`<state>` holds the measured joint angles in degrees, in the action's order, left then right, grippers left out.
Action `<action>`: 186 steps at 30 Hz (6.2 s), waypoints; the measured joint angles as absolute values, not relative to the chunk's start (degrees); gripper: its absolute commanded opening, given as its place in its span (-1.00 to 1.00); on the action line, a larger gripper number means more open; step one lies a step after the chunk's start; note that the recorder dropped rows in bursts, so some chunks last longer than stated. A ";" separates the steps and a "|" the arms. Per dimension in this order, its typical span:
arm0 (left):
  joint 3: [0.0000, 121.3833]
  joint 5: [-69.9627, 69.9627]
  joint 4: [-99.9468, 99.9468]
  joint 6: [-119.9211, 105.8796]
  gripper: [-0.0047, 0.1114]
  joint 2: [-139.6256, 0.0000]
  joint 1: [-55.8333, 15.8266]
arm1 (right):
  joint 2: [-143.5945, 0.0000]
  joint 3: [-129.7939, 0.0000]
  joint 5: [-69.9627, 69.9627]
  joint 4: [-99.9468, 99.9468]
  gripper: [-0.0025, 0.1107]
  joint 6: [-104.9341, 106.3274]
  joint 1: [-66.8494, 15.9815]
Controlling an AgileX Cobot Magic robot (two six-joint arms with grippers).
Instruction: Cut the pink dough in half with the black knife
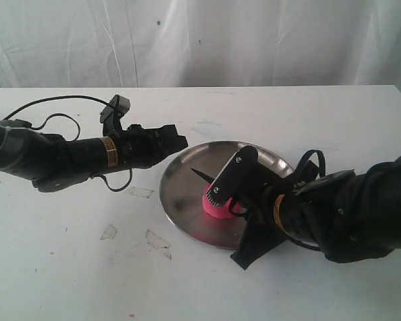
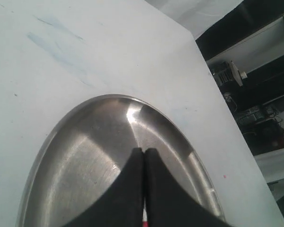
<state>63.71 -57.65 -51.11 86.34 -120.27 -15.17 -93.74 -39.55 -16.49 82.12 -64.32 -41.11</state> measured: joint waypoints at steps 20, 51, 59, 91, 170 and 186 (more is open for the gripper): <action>63.87 -57.60 -50.97 86.41 -0.92 -120.40 -18.16 | -94.84 -39.55 -16.49 82.35 -0.96 -64.43 -41.11; 63.87 -52.31 -56.87 87.38 -0.92 -120.40 -20.26 | -94.84 -39.55 -16.34 82.48 -0.96 -64.43 -41.11; 64.06 -50.23 -56.77 87.38 -0.92 -120.40 -20.38 | -94.84 -39.55 -16.34 82.69 -0.96 -64.43 -41.11; 65.59 -50.78 -61.03 88.46 -0.92 -119.73 -20.48 | -97.04 -39.90 -16.53 82.78 -0.96 -64.43 -41.11; 62.75 -48.23 -60.81 86.37 -0.92 -116.86 -20.48 | -97.45 -40.14 -16.69 82.79 -0.96 -65.14 -41.11; 62.75 -51.21 -56.61 84.92 -0.92 -120.57 -20.48 | -97.45 -40.14 -16.69 82.91 -0.96 -65.14 -41.11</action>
